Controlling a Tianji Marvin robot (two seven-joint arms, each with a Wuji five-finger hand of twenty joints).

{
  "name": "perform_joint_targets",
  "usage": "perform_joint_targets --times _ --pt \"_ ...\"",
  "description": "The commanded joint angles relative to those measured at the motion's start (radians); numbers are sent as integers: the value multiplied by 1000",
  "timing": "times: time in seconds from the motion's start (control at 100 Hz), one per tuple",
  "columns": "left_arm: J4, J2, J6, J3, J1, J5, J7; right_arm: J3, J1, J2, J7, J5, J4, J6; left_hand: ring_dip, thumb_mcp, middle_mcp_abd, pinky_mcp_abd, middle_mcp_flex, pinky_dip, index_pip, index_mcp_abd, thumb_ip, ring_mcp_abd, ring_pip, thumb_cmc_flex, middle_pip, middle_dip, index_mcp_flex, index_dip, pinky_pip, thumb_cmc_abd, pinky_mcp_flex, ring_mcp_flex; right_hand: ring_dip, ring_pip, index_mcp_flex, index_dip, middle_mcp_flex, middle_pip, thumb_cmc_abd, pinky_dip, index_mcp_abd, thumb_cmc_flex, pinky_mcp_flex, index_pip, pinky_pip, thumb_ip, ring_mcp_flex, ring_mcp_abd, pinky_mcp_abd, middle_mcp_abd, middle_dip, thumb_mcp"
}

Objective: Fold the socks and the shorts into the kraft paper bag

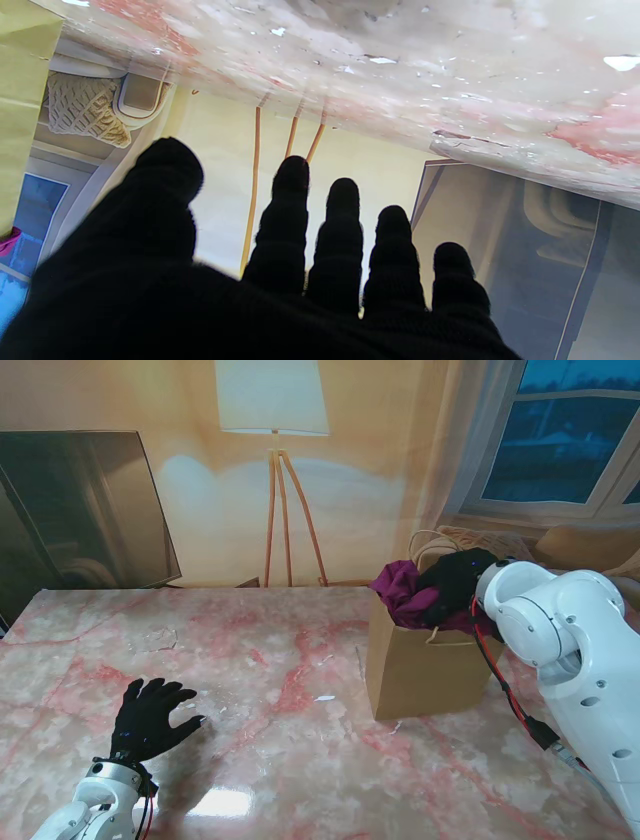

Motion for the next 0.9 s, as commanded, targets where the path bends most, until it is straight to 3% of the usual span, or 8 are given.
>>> perform_joint_targets --times 0.0,0.23,0.3,0.34,0.35,0.39,0.45,0.89 --pt "1 1 -3 0 4 -1 3 3 -5 -4 26 4 -20 7 -8 1 16 -4 -34 23 20 -10 43 -20 -22 8 -25 -17 7 13 -14 13 -7 -18 -28 -34 -19 12 17 -22 29 -31 14 -36 0 -28 -25 48 28 14 30 15 -18 -45" --pt "5 1 -9 0 0 0 6 46 -37 -9 -49 42 -44 34 -8 3 15 -5 -33 22 22 -12 42 -20 -22 4 -24 -16 8 14 -16 12 -7 -18 -64 -38 25 23 75 -16 17 -91 21 27 55 -4 -4 64 109 29 8 18 -47 -139" --pt "6 1 -10 0 -1 -1 6 57 -54 -17 -148 43 -34 20 -8 3 15 -6 -33 22 23 -12 42 -20 -22 4 -24 -16 9 15 -17 12 -8 -18 -44 16 106 51 160 29 -33 -102 -19 77 129 65 77 63 205 26 8 0 -45 20" --pt "7 1 -11 1 -1 -2 6 59 -59 -20 -185 43 -27 7 -8 4 14 -6 -33 22 23 -13 42 -21 -22 3 -24 -16 9 15 -18 12 -7 -18 -30 48 157 65 213 54 -61 -121 -44 86 177 110 123 36 265 22 6 -5 -44 191" --pt "7 1 -11 1 -2 -1 5 59 -60 -21 -192 44 -26 6 -8 4 15 -5 -33 22 23 -13 42 -21 -22 3 -24 -16 9 15 -18 12 -7 -17 -25 56 167 45 224 60 -73 -131 -54 101 187 136 136 -1 278 21 4 -6 -45 221" --pt "8 2 -11 2 -3 -1 5 57 -62 -23 -211 52 -23 5 -8 4 15 -6 -34 22 23 -14 42 -21 -22 2 -25 -17 8 15 -18 13 -7 -18 -4 92 177 -57 269 89 -116 -147 -102 174 218 299 182 -110 324 23 6 -7 -40 275" --pt "10 2 -12 4 -4 -2 4 51 -63 -25 -227 56 -19 9 -8 5 15 -5 -33 22 23 -14 42 -20 -23 3 -25 -17 8 15 -19 11 -8 -19 23 145 199 -128 345 117 -138 -142 -148 241 266 443 245 -149 387 26 11 -8 -17 304" --pt "12 3 -12 8 -8 -1 1 -31 -17 -16 -129 51 32 35 -8 6 14 -3 -33 23 24 -15 41 -22 -23 2 -25 -17 9 15 -25 12 -8 -18 -49 124 265 -212 478 34 -46 -200 -136 291 340 482 304 -147 478 19 12 12 -88 313"
